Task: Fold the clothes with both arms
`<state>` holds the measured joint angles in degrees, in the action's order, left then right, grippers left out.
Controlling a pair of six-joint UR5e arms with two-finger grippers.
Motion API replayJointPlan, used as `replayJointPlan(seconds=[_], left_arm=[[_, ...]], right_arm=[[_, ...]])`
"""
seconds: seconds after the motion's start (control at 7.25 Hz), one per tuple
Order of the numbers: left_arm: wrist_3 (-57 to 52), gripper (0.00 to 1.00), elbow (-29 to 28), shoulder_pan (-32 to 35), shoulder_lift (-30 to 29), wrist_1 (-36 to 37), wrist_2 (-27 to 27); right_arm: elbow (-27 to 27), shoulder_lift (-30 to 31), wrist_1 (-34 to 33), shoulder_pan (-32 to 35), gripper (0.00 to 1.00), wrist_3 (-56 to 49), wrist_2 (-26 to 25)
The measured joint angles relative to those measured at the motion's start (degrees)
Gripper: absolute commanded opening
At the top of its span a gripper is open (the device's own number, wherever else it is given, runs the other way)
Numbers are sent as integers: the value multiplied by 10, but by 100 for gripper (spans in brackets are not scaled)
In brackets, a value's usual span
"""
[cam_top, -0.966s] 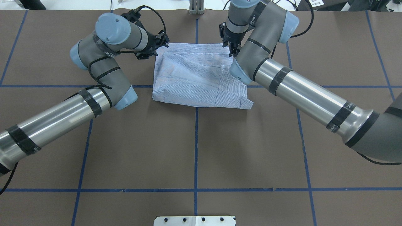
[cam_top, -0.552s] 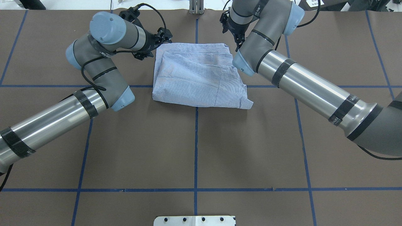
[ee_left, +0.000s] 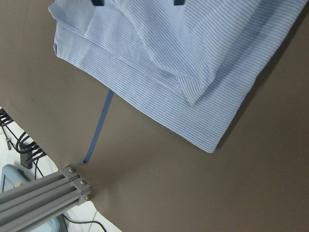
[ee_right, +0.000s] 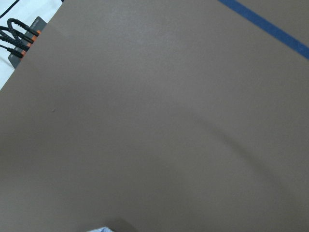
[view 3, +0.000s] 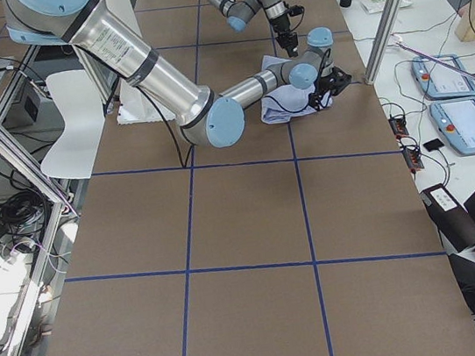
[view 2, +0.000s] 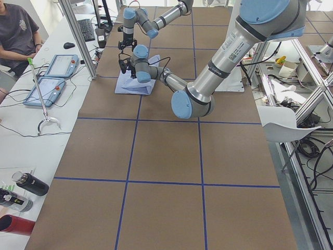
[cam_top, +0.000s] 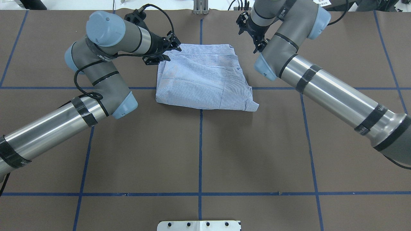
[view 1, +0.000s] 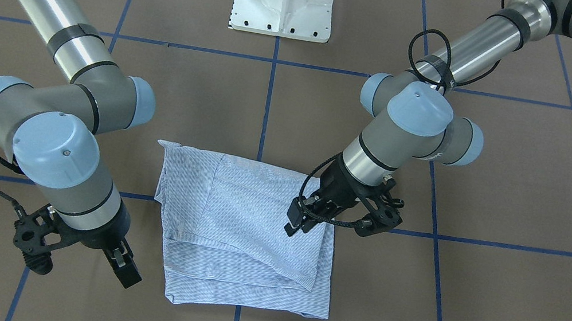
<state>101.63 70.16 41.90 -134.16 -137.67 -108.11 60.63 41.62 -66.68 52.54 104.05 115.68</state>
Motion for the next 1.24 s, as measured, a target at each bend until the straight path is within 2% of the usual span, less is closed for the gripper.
replayJointPlan(seconds=[0.28,0.55,0.83,1.24], left_arm=[[3,0,13,-16,32,1,3],[1,0,53,-35,82,2,2],[1,0,80,-53,107,4,1],[-5,0,162,-63,141,67,-23]], right_arm=[[10,22,0,17,100,-34,5],[11,28,-1,30,100,-52,13],[11,32,-1,39,100,-62,19],[13,33,-2,42,100,-65,21]])
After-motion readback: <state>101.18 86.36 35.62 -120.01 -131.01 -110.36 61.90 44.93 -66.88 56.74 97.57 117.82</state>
